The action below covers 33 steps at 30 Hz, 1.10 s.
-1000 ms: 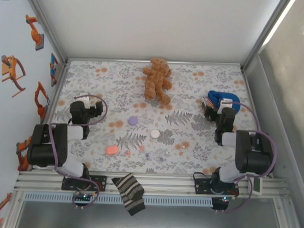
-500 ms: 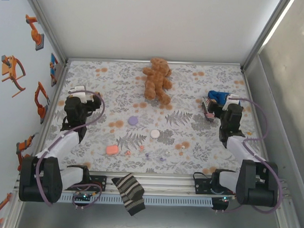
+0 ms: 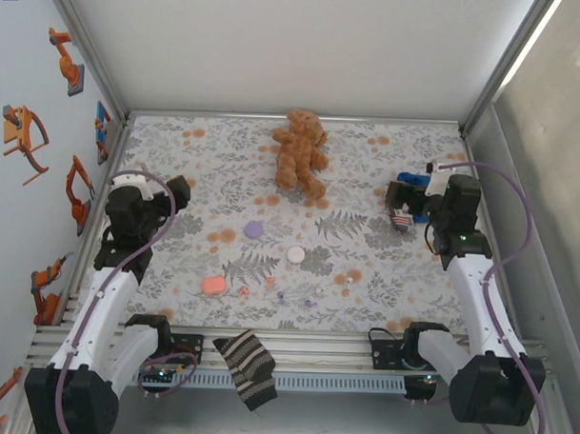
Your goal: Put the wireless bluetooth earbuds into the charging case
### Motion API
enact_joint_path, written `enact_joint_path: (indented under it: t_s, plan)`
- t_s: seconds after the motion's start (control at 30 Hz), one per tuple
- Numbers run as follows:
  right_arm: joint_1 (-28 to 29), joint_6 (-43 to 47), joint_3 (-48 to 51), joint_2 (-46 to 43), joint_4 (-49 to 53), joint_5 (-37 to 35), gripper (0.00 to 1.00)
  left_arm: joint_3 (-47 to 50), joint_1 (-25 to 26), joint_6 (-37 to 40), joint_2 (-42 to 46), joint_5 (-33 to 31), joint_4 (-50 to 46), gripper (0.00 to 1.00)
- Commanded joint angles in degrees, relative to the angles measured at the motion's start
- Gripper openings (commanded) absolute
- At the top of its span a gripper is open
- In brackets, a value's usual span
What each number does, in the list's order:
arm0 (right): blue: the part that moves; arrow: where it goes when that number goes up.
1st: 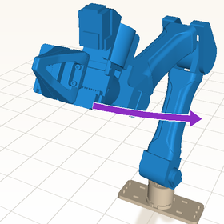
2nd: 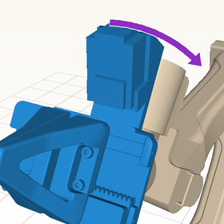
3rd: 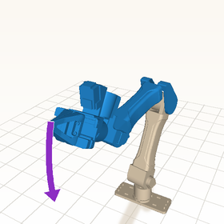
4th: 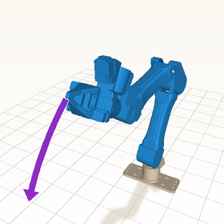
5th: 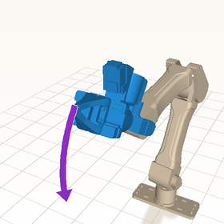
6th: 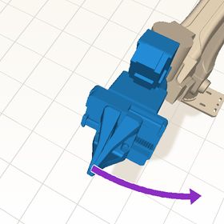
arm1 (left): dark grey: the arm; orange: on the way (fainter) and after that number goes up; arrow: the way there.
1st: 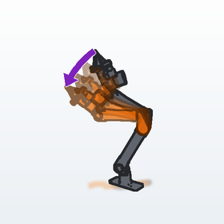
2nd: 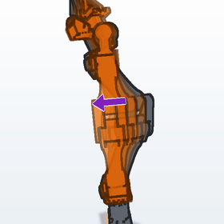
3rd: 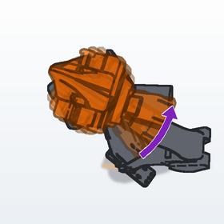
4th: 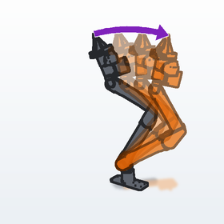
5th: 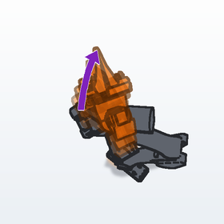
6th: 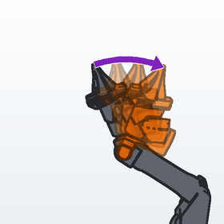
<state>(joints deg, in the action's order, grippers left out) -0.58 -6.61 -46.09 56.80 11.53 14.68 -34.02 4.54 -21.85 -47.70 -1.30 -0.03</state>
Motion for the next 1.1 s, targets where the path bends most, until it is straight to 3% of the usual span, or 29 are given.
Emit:
enact_joint_path:
  t_s: [0.0,0.17,0.33,0.53,0.7,1.07]
  plan:
    - [2.2,4.4,-3.5,-1.4,10.2,6.7,1.00,-1.0,0.3,-6.9,2.8,4.0,-8.0,0.96]
    - [7.0,10.4,-4.1,-2.3,13.4,13.3,1.00,0.1,0.3,-13.8,6.0,7.9,-12.9,0.96]
    - [16.7,19.0,-2.3,-2.9,11.8,12.8,1.00,4.0,1.4,-20.4,7.7,13.3,-11.8,0.96]
    - [22.6,35.1,-2.0,0.1,12.7,17.0,1.00,6.1,2.0,-21.1,9.7,11.9,-14.2,0.96]
    - [28.0,46.1,-5.9,7.2,18.4,13.0,0.99,7.3,2.1,-20.7,11.7,9.6,-15.5,0.96]
    - [35.7,58.3,-13.6,24.2,24.5,3.6,0.99,7.6,2.2,-20.2,13.9,9.3,-17.6,0.96]
